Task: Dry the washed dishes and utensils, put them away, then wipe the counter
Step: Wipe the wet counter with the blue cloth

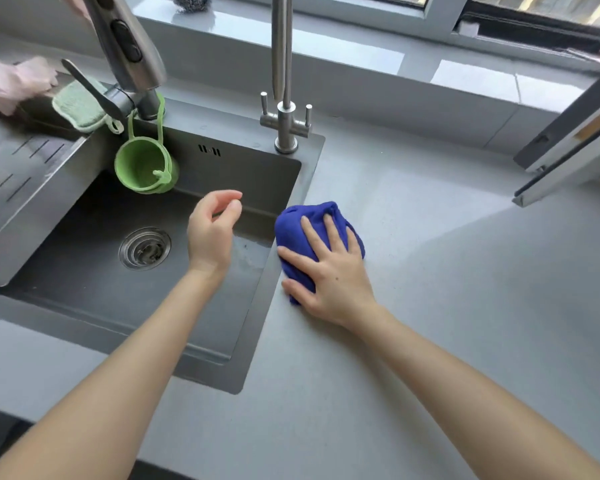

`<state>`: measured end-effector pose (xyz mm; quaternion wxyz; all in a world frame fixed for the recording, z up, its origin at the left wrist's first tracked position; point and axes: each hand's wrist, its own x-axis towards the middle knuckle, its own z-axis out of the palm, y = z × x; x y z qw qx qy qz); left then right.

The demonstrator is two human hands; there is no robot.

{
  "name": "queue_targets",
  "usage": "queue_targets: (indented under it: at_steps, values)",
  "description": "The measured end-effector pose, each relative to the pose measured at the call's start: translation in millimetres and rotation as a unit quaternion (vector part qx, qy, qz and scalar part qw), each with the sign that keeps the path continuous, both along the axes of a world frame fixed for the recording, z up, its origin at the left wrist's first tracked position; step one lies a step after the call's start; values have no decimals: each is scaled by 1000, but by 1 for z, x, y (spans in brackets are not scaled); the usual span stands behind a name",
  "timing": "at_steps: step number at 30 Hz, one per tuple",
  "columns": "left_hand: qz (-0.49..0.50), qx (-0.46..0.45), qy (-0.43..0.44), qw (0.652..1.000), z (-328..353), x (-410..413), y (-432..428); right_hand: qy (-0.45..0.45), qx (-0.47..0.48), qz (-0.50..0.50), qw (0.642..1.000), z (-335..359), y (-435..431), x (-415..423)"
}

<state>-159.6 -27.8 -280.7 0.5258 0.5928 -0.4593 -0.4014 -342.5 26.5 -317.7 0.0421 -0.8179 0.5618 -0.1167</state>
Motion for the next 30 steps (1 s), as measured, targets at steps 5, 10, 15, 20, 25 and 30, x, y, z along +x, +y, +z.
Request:
queue_targets:
  at_steps: [5,10,15,20,25,30]
  values:
    - [-19,20,-16,999,11,9,19,-23,28,56,998,-1,89,36]
    - [-87,39,-48,994,29,15,56,-6,25,66,997,1,168,42]
    - [-147,44,-78,985,48,35,84,14,40,-61,997,-2,250,-12]
    - [-193,33,-93,976,66,56,109,57,72,-429,899,3,330,-106]
    - [-222,15,-93,970,73,77,134,-4,110,-617,779,7,301,-59]
    - [-235,15,-101,967,82,86,147,24,47,-391,919,9,242,91]
